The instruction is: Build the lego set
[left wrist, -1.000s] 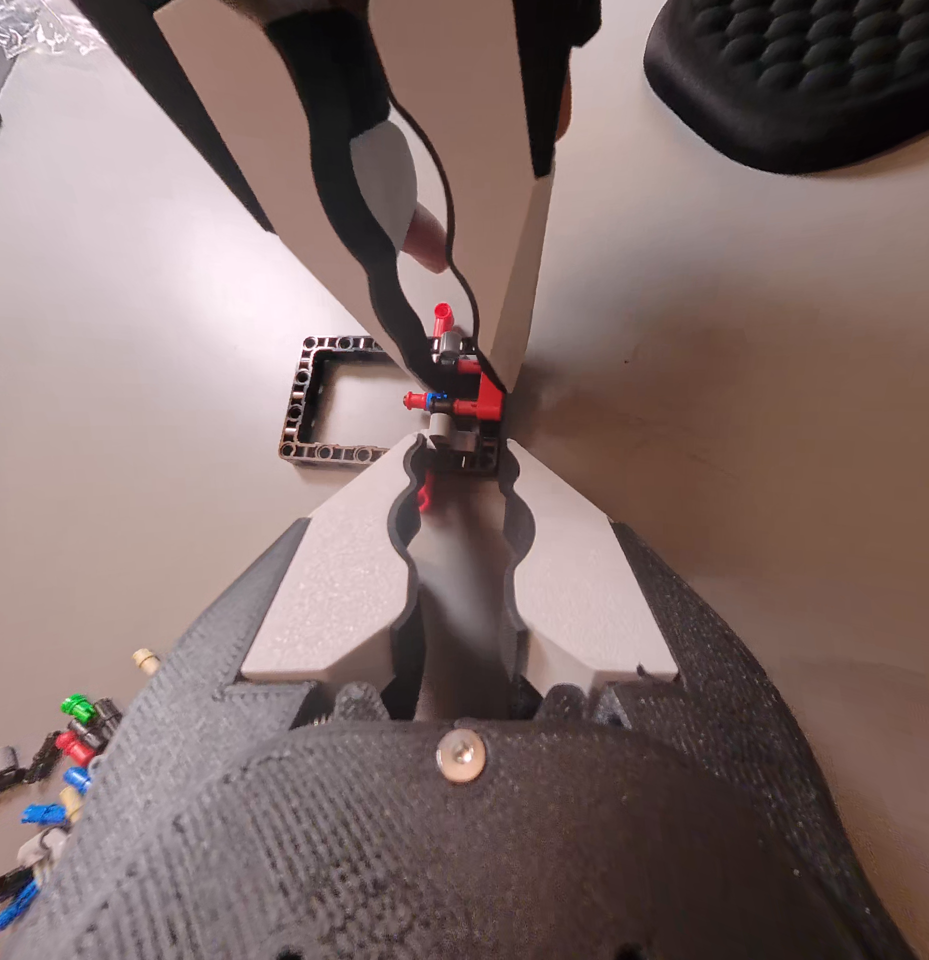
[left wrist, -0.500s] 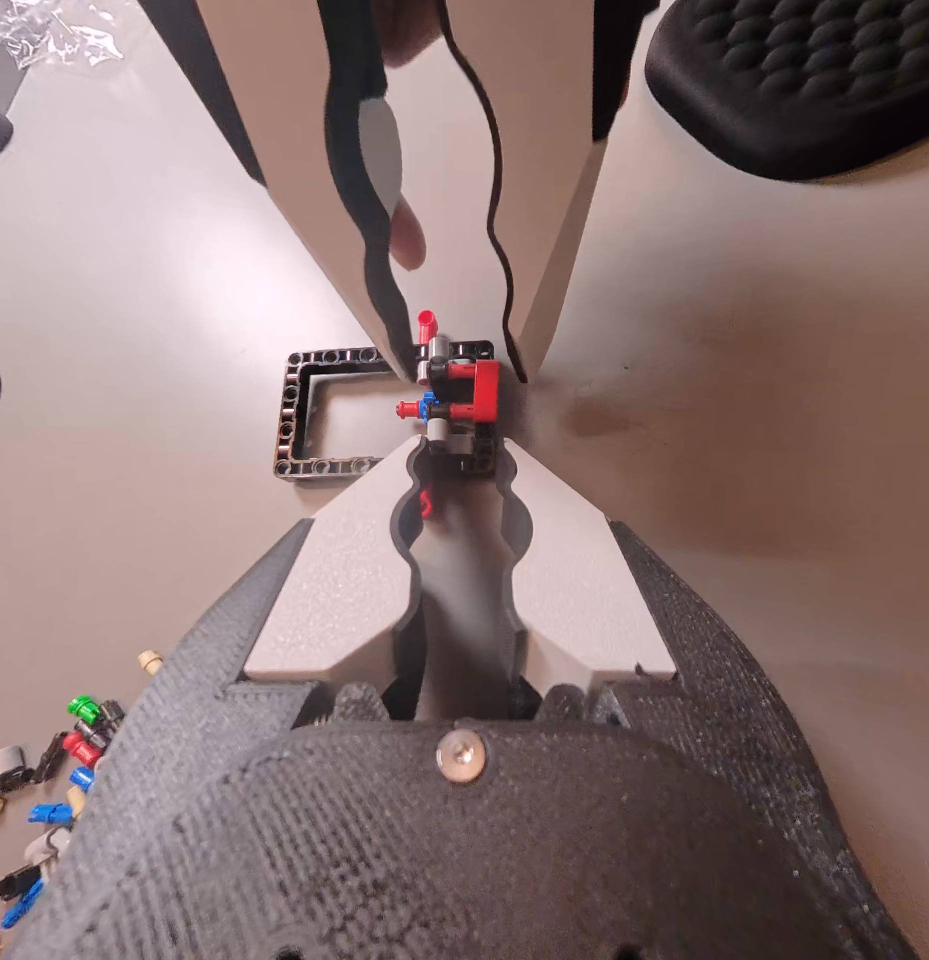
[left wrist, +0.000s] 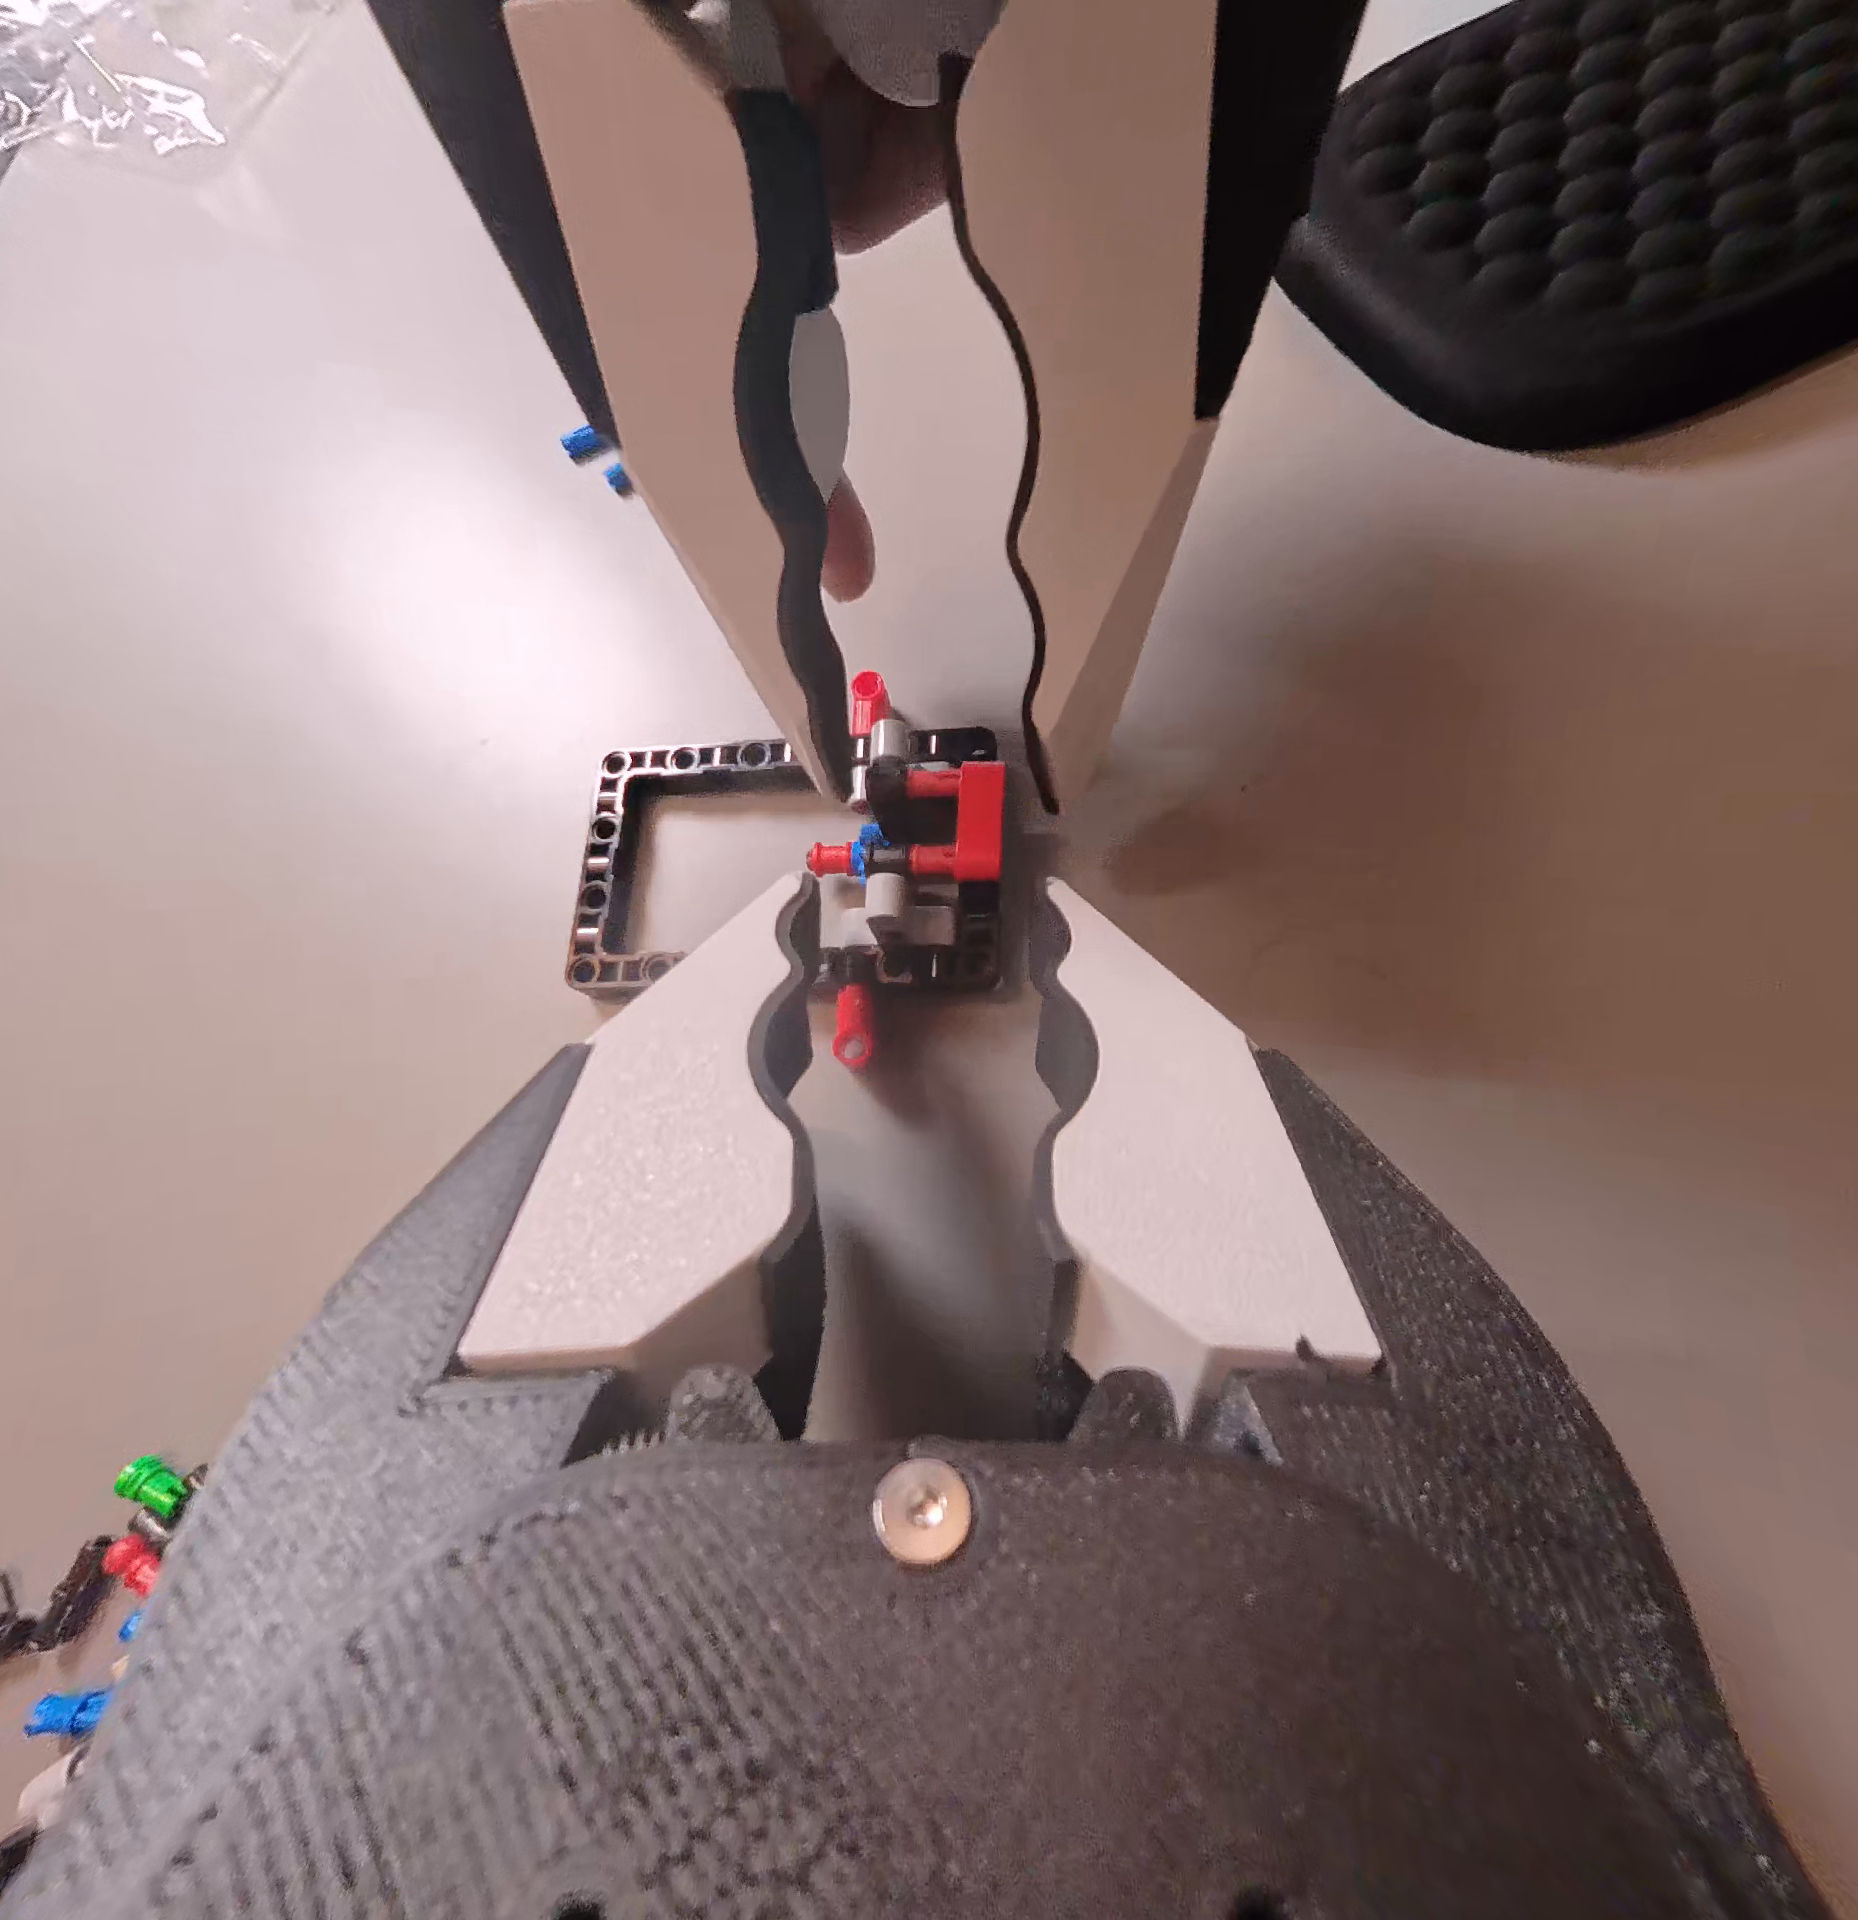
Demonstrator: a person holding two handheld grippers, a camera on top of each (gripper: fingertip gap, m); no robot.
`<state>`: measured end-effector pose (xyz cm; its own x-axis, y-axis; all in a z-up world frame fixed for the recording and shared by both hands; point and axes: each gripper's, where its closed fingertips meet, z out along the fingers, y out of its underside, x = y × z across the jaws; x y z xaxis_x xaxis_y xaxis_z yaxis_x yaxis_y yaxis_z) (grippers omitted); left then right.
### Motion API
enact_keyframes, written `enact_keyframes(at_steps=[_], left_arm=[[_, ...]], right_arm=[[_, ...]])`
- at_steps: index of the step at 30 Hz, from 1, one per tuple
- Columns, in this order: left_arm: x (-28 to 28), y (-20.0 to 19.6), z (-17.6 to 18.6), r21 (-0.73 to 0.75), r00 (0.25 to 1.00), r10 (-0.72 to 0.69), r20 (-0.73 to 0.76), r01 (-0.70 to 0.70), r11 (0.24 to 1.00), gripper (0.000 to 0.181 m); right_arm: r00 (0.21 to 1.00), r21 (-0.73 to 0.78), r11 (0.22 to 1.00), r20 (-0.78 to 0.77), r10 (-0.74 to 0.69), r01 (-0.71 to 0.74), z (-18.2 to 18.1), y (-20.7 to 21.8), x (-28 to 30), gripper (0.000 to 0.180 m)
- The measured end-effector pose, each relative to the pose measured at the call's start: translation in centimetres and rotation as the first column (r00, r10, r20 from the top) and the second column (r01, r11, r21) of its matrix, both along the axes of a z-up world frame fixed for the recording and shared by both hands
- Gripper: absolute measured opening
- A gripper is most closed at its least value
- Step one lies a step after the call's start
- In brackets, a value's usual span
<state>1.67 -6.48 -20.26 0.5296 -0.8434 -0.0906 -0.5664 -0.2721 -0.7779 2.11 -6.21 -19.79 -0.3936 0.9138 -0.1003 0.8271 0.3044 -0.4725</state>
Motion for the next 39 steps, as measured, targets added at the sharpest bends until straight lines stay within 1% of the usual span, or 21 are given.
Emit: enact_keyframes(at_steps=[2,5,10,12,18,20,23,24,27,30,32,36,38,39], left_arm=[[0.1,0.1,0.0,-0.008,1.0,-0.001,0.003,0.001,1.0,0.039],[0.1,0.1,-0.4,-0.021,1.0,-0.013,-0.009,0.013,1.0,0.039],[-0.9,-0.2,-0.6,0.006,0.998,-0.001,-0.061,0.002,1.0,0.04],[-1.6,-0.3,-0.4,0.019,0.998,0.011,-0.058,-0.01,1.0,0.04],[-1.3,-0.2,0.0,-0.034,0.999,0.002,0.052,0.0,0.999,0.043],[-0.9,-0.3,0.0,-0.049,0.997,-0.011,0.075,0.015,0.999,0.041],[-0.6,-0.2,-0.3,-0.07,0.996,-0.013,0.087,0.019,0.997,0.038],[-0.5,-0.2,-0.3,-0.077,0.996,-0.013,0.09,0.02,0.997,0.036],[-0.2,-0.2,0.1,-0.084,0.992,-0.011,0.127,0.022,0.996,0.033],[-0.1,0.2,0.7,-0.086,0.986,0.001,0.167,0.013,0.996,0.034],[0.0,0.2,0.7,-0.092,0.986,-0.004,0.167,0.02,0.996,0.034],[0.3,-0.2,0.5,-0.099,0.986,-0.026,0.165,0.043,0.994,0.024],[0.3,-0.2,0.5,-0.098,0.986,-0.027,0.164,0.043,0.994,0.024],[0.4,-0.3,0.5,-0.1,0.986,-0.029,0.165,0.046,0.994,0.024]], right_arm=[[1.0,0.007,1.0,-0.009,-0.008,0.008,-0.1,0.1,0.2,0.038],[0.999,0.0,1.0,-0.029,-0.021,0.021,-0.2,0.3,0.1,0.038],[0.998,0.04,0.999,-0.058,0.017,-0.015,-0.6,0.3,1.0,0.039],[0.993,0.051,0.998,-0.111,0.03,-0.024,-0.4,0.4,1.2,0.039],[0.958,0.035,0.999,-0.287,0.018,-0.008,-0.2,0.6,0.3,0.04],[0.95,0.021,1.0,-0.31,0.019,-0.013,-0.4,0.5,0.1,0.038],[0.935,-0.005,1.0,-0.355,0.019,-0.023,-0.3,0.2,-0.2,0.026],[0.93,-0.011,1.0,-0.368,0.02,-0.026,-0.2,0.2,-0.3,0.025],[0.922,-0.017,0.999,-0.387,0.031,-0.04,-0.3,0.1,-0.2,0.025],[0.916,-0.04,0.998,-0.401,0.029,-0.049,-0.3,-0.1,-0.3,0.025],[0.915,-0.046,0.997,-0.402,0.032,-0.055,-0.3,-0.1,-0.2,0.025],[0.919,-0.065,0.995,-0.391,0.049,-0.08,-0.4,-0.4,0.0,0.032],[0.917,-0.064,0.995,-0.397,0.044,-0.075,-0.3,-0.1,0.0,0.025],[0.917,-0.072,0.994,-0.397,0.047,-0.081,-0.3,-0.2,0.1,0.025]])
